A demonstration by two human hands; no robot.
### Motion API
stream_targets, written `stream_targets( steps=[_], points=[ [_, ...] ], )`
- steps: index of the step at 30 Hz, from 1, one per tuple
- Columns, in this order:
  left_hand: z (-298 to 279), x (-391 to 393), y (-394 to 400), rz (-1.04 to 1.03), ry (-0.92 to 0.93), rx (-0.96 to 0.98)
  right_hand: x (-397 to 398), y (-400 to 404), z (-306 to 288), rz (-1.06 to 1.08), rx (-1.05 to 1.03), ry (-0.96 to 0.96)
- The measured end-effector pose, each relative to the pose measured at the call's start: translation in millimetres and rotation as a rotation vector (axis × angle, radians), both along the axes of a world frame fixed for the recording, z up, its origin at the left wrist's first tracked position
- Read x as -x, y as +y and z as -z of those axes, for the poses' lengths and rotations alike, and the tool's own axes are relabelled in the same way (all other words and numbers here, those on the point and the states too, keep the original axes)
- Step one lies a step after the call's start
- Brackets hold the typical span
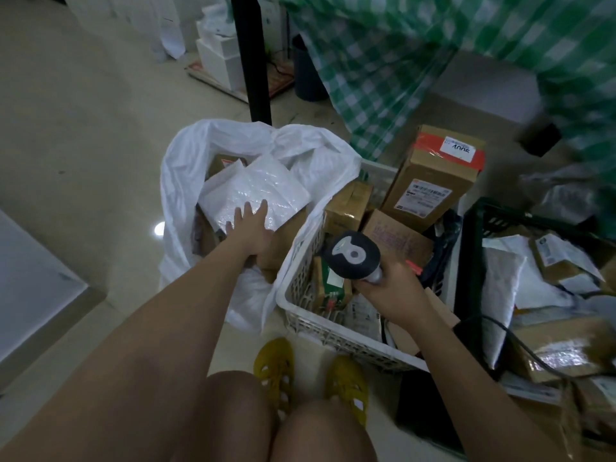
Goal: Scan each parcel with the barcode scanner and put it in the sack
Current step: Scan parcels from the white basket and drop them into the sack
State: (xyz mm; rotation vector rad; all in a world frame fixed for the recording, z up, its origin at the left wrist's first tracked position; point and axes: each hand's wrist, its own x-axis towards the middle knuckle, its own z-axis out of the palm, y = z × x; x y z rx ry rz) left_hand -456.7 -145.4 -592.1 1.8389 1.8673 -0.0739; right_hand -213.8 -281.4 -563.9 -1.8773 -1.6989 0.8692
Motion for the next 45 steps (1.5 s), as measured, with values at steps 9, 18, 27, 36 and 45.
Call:
stream_targets(
  steps=[9,18,27,36,45],
  points=[
    [6.0,-84.1,-33.7,0.31,-0.333,-0.049,-49.0,-26.0,11.3,0.277,0.087,0.078],
    [110.4,-129.0,-18.7,0.456,-0.023,0.117,-69.0,5.1,41.7,0.367,0.062,0.247],
    [156.4,-138.6,-6.8,0.552,0.283,0.112,-71.4,31.0,62.6,0.374,0.14,0.267],
    [94.1,-116.4,-31.4,0.545,0.234,-0.014,-63.0,13.4,42.0,0.435,0.154,0.374],
    [-20.5,-62.6,-68.9,0.248,-0.288,-0.117,-39.2,-20.3,-10.9,0.607,0.048,0.572]
  ],
)
